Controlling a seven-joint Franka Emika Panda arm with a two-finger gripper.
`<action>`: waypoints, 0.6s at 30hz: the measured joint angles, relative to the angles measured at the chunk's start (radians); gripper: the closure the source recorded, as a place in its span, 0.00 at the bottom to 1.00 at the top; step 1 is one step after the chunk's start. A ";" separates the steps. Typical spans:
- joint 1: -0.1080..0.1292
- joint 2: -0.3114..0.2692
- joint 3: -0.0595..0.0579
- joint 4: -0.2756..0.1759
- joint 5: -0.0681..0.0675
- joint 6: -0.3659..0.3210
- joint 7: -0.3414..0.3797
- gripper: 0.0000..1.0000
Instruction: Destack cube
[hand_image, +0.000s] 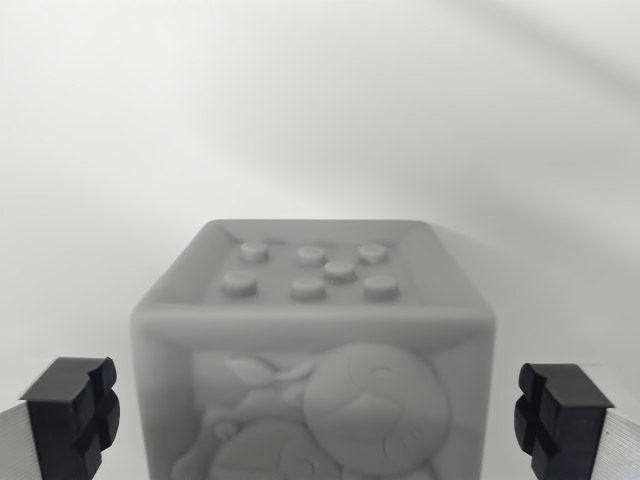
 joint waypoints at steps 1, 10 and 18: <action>0.000 -0.003 0.000 -0.001 0.000 -0.002 0.000 0.00; 0.000 -0.073 -0.001 -0.016 0.000 -0.056 0.000 0.00; 0.000 -0.147 -0.002 -0.031 -0.001 -0.113 0.000 0.00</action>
